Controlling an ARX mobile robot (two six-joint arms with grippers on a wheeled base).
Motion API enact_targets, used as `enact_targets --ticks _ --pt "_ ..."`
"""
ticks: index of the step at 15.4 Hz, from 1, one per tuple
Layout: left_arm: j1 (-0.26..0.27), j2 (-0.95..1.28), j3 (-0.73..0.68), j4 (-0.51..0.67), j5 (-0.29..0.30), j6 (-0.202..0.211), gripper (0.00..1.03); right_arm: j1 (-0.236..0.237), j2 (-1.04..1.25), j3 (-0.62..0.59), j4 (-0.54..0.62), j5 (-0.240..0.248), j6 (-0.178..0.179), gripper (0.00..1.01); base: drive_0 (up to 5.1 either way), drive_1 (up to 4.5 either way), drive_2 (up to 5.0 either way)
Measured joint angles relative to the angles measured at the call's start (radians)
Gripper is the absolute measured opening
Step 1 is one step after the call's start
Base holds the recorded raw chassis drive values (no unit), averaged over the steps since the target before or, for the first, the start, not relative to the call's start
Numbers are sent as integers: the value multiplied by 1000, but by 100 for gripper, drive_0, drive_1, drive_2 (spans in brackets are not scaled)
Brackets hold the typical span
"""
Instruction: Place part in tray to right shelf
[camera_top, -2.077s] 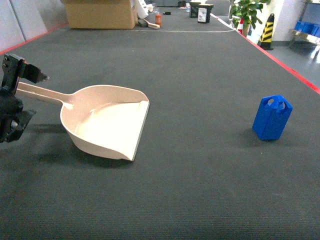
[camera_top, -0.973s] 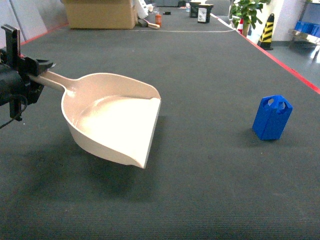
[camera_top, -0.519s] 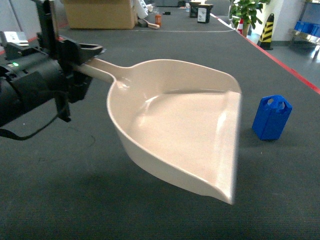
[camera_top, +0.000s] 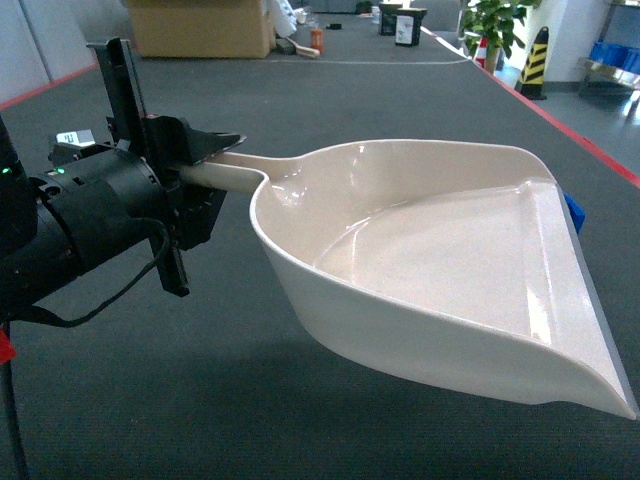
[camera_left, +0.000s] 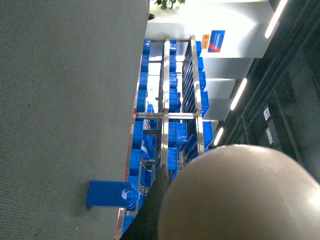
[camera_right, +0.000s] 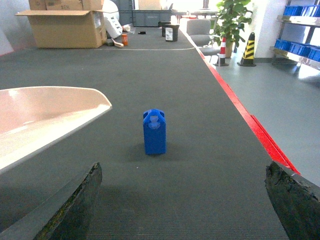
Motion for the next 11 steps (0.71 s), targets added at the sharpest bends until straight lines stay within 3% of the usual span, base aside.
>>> enact_targets --ticks 6,7,8,9,11 --pt "-5 0 0 -1 0 19 13 0 0 0 0 0 0 98 0 0 0" --pt "-4 0 0 -1 0 19 13 22 39 32 -105 69 16 98 0 0 0" --pt "-4 0 0 -1 -1 19 13 7 195 69 -93 106 31 98 0 0 0" --pt "-5 0 0 1 1 20 13 -57 305 93 -8 71 26 98 0 0 0" --pt "-5 0 0 0 1 20 13 -217 612 168 238 -56 -39 98 0 0 0"
